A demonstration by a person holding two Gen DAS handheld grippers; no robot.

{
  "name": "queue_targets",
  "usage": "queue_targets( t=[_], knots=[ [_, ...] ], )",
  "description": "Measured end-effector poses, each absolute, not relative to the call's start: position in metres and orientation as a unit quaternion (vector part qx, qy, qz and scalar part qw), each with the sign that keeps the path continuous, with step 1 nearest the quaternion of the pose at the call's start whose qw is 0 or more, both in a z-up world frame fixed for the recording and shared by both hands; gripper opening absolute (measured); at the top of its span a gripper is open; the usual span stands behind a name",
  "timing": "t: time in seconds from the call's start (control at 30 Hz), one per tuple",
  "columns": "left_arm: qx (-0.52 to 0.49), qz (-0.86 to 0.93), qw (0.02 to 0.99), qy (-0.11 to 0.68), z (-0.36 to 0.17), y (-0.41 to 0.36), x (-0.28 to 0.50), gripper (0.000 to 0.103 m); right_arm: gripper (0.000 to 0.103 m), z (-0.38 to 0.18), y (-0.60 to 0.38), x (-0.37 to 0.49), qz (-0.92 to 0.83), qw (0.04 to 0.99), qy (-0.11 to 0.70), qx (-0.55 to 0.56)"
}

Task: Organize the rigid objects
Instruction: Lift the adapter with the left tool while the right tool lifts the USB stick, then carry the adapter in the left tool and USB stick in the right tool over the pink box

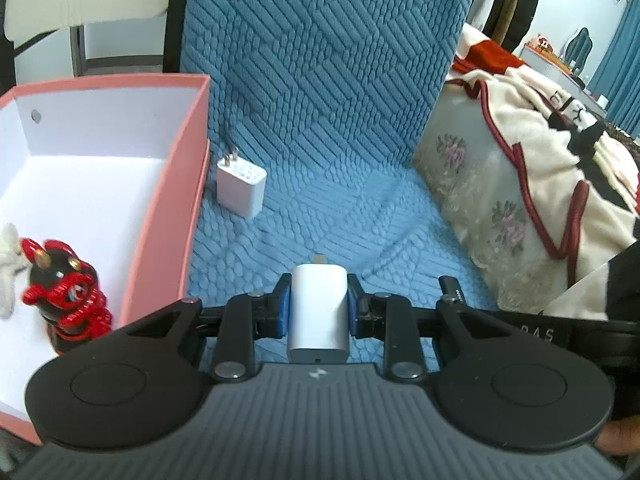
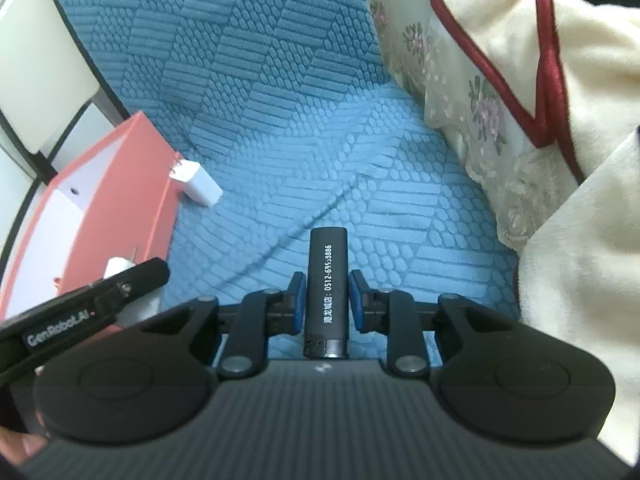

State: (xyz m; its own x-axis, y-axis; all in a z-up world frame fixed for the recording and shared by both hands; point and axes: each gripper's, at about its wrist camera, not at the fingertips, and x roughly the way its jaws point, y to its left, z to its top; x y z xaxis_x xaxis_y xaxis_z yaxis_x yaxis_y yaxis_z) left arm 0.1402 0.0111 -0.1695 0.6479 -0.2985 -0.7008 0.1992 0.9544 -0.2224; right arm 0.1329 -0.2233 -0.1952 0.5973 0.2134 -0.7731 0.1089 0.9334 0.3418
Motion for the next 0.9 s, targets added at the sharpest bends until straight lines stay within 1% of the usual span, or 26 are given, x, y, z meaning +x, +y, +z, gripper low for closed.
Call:
queue_targets(
  t=[0.4, 0.9],
  knots=[
    [-0.085, -0.135, 0.912, 0.378, -0.117, 0.042, 0.126, 0.031, 0.026, -0.143, -0.208, 0.121, 0.048, 0.882, 0.428, 0.188],
    [-0.111, -0.128, 0.921, 0.351, -0.049, 0.089, 0.130, 0.031, 0.026, -0.062, -0.162, 0.124, 0.100, 0.903, 0.384, 0.162]
  ],
)
